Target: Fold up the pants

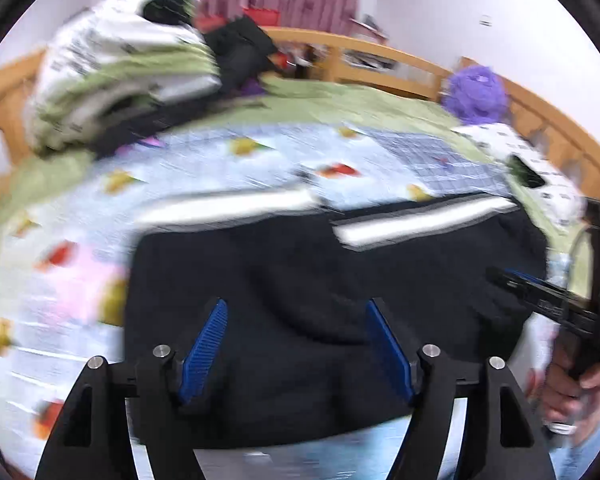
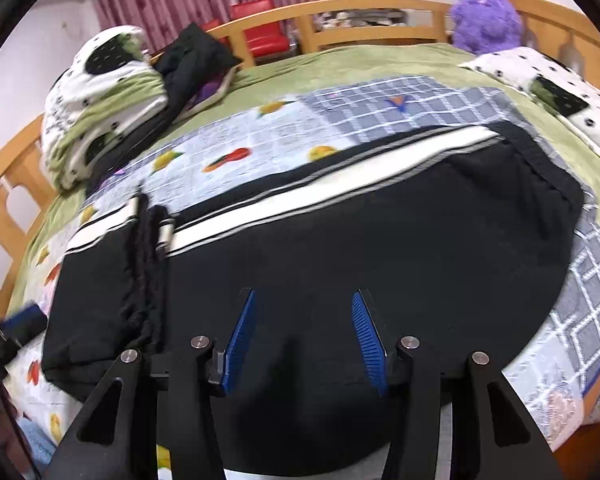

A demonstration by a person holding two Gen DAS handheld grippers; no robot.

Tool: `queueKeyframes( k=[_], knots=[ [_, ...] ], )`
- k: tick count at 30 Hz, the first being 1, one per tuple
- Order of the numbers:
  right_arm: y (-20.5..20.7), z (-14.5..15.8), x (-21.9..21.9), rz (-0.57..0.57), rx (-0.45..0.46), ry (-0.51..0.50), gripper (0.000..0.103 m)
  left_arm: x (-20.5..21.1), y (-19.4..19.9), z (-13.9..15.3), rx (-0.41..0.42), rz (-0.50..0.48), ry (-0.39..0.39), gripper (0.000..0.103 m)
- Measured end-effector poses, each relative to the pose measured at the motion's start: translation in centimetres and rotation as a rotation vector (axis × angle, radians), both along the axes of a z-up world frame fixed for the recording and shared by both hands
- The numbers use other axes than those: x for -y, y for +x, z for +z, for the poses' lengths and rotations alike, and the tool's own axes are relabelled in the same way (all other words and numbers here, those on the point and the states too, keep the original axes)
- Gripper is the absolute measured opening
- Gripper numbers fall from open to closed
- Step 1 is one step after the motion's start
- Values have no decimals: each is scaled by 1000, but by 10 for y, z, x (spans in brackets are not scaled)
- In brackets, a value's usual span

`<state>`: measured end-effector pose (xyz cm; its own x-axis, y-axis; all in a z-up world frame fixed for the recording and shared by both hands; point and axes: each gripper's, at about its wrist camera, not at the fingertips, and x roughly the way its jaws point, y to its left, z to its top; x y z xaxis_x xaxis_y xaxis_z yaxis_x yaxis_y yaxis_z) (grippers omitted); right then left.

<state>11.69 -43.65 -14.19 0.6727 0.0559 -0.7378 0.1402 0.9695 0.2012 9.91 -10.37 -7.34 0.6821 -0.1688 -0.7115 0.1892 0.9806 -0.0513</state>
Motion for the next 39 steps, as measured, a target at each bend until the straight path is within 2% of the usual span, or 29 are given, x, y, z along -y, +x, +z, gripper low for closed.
queueKeyframes(
  k=[2,5,9,13,15,17,18,19,21,23,25,27,29,30,32,34,36,38,39],
  knots=[
    [6,5,-23,70,1,34,49,-26,7,6,33,90,57,71],
    [14,12,-60,165,0,65,49,-71,16,5,48,213,66,71],
    [33,5,-121,305,-32,24,49,-126,21,-8,-4,268,-72,71],
    [61,-23,-152,332,-144,-20,48,-154,26,-16,-40,314,-114,71],
    [70,-45,-166,342,-208,-100,34,-155,26,-16,-41,307,-144,71],
    [61,-45,-172,348,-174,-173,17,-155,24,-14,-39,286,-167,71],
    [53,-37,-172,370,-135,-184,16,-154,25,-15,-35,280,-169,71],
    [46,-26,-166,376,-94,-127,16,-153,23,-15,-27,277,-168,71],
    [29,-2,-136,313,-3,42,16,-153,22,-15,-22,278,-161,71],
    [20,0,-116,259,-4,121,16,-154,24,-16,-28,280,-159,71],
    [21,-25,-117,265,-137,100,18,-155,25,-18,-41,278,-161,71],
    [23,-44,-128,277,-213,42,26,-156,27,-20,-52,283,-159,71],
    [21,-36,-130,283,-173,14,38,-158,27,-21,-54,292,-160,71],
    [20,-28,-129,288,-142,21,50,-160,27,-21,-57,298,-162,71],
    [24,-18,-124,269,-87,51,64,-162,28,-24,-65,304,-168,71],
    [38,-16,-124,252,-86,44,65,-163,31,-28,-82,308,-172,71],
    [61,-25,-130,267,-141,25,65,-163,34,-33,-103,310,-175,71],
    [82,-44,-138,287,-216,53,68,-161,36,-35,-116,310,-178,71],
    [89,-52,-141,277,-223,45,57,-161,36,-36,-118,310,-179,71]
  ],
)
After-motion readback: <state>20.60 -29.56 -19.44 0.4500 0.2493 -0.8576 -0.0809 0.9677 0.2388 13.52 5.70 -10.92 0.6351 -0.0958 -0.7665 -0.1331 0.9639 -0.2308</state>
